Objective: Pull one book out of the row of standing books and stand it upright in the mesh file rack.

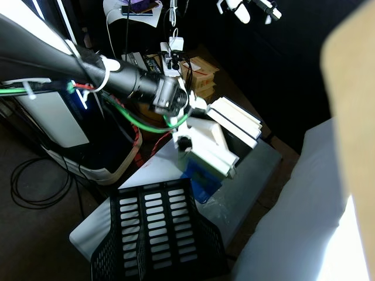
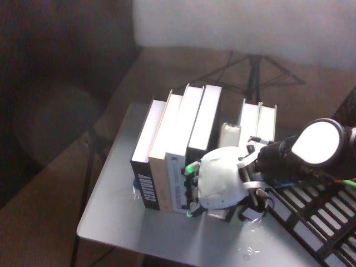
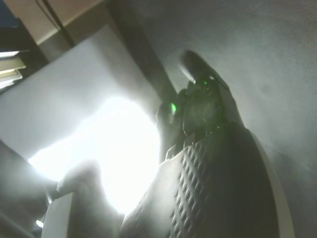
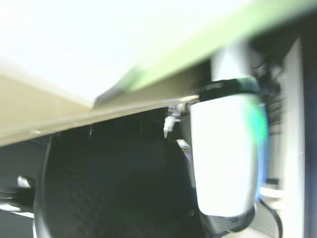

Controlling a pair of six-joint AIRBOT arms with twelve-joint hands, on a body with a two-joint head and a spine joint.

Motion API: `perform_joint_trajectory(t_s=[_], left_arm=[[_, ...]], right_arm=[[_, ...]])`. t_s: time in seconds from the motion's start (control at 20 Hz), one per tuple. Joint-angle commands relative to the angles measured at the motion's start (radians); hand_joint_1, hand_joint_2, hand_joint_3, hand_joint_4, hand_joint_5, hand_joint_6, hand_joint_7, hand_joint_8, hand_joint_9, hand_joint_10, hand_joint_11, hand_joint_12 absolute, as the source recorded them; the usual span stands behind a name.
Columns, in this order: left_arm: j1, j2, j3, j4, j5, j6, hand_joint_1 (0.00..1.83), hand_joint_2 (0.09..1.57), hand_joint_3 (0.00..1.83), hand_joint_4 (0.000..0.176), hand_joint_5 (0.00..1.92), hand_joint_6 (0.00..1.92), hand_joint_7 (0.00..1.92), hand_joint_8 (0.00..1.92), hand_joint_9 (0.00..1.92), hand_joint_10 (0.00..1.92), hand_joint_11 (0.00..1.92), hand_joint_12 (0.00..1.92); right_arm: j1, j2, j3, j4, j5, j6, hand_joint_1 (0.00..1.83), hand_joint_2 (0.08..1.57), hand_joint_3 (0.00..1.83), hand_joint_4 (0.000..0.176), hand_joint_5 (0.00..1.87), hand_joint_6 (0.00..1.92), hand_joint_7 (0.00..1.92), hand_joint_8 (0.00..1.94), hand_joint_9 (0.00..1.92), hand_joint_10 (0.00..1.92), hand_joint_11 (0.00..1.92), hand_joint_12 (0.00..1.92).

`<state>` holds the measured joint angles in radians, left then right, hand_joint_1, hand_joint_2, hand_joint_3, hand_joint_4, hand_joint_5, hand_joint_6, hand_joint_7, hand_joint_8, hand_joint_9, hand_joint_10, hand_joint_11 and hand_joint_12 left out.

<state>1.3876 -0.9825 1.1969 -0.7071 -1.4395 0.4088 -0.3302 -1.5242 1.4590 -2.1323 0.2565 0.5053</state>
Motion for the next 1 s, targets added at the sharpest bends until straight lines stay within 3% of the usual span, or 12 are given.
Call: perform_joint_trajectory(t_s=[0.0,0.1,0.4,0.5,0.55,0.6,0.65,0.75,0.85,0.95], left_arm=[[-0.007,-0.003,0.009,-0.019,-0.123,-0.008,0.29,1.38,0.0,0.045,0.06,0.01,0.0,0.0,0.0,0.0,0.0,0.0],[-0.008,-0.004,0.01,-0.019,-0.122,-0.008,0.29,1.38,0.0,0.046,0.06,0.01,0.0,0.0,0.0,0.0,0.0,0.0],[-0.008,-0.006,0.012,-0.019,-0.119,-0.007,0.29,1.38,0.0,0.069,0.05,0.01,0.0,0.0,0.0,0.0,0.0,0.0],[-0.008,-0.006,0.012,-0.019,-0.118,-0.007,0.28,1.39,0.01,0.064,0.05,0.0,0.0,0.0,0.0,0.0,0.0,0.0],[-0.008,-0.007,0.012,-0.019,-0.118,-0.007,0.28,1.38,0.0,0.064,0.06,0.01,0.0,0.0,0.0,0.0,0.0,0.0],[-0.008,-0.007,0.012,-0.019,-0.118,-0.007,0.28,1.38,0.0,0.064,0.06,0.01,0.0,0.0,0.0,0.0,0.0,0.0],[-0.008,-0.008,0.012,-0.019,-0.118,-0.007,0.28,1.38,0.0,0.064,0.06,0.01,0.0,0.0,0.0,0.0,0.0,0.0],[-0.008,-0.008,0.011,-0.019,-0.118,-0.008,0.28,1.38,0.0,0.056,0.07,0.01,0.0,0.0,0.0,0.0,0.0,0.0],[-0.008,-0.008,0.011,-0.019,-0.119,-0.008,0.3,1.38,0.0,0.05,0.07,0.01,0.0,0.0,0.0,0.0,0.01,0.01],[-0.008,-0.008,0.011,-0.019,-0.119,-0.008,0.28,1.38,0.0,0.041,0.07,0.01,0.0,0.0,0.0,0.0,0.0,0.0]], right_arm=[[0.002,0.01,0.0,0.007,-0.019,-0.002,1.15,0.98,0.0,0.0,0.43,0.05,0.46,0.0,0.34,0.32,0.0,1.41],[0.005,0.011,0.0,0.011,-0.013,-0.002,1.14,0.95,0.0,0.0,0.4,0.02,0.42,0.0,0.29,0.35,0.0,1.45],[0.02,0.012,0.001,0.01,0.002,-0.002,1.0,0.94,0.0,0.0,0.1,0.0,0.11,0.0,0.04,0.3,0.0,1.09],[0.025,0.012,0.0,-0.005,0.003,-0.002,0.93,0.95,0.0,0.0,0.0,0.0,0.01,0.0,0.02,0.09,0.0,0.71],[0.027,0.012,0.0,-0.015,0.003,-0.002,0.93,0.93,0.0,0.0,0.03,0.01,0.02,0.01,0.02,0.07,0.0,0.67],[0.027,0.012,-0.001,-0.017,0.003,-0.002,0.91,0.9,0.0,0.0,0.05,0.02,0.04,0.01,0.03,0.08,0.0,0.75],[0.029,0.015,-0.002,-0.017,0.002,-0.002,0.89,0.9,0.0,0.0,0.03,0.01,0.02,0.0,0.01,0.07,0.0,0.66],[0.034,0.023,-0.011,-0.029,0.003,-0.002,0.88,0.89,0.0,0.0,0.0,0.0,0.0,0.0,0.0,0.0,0.0,0.21],[0.034,0.023,-0.017,-0.05,0.002,-0.002,0.92,0.87,0.0,0.0,0.0,0.0,0.0,0.0,0.0,0.0,0.0,0.02],[0.038,0.025,-0.018,-0.054,0.001,-0.002,0.9,0.86,0.0,0.0,0.0,0.0,0.0,0.0,0.0,0.0,0.0,0.0]])
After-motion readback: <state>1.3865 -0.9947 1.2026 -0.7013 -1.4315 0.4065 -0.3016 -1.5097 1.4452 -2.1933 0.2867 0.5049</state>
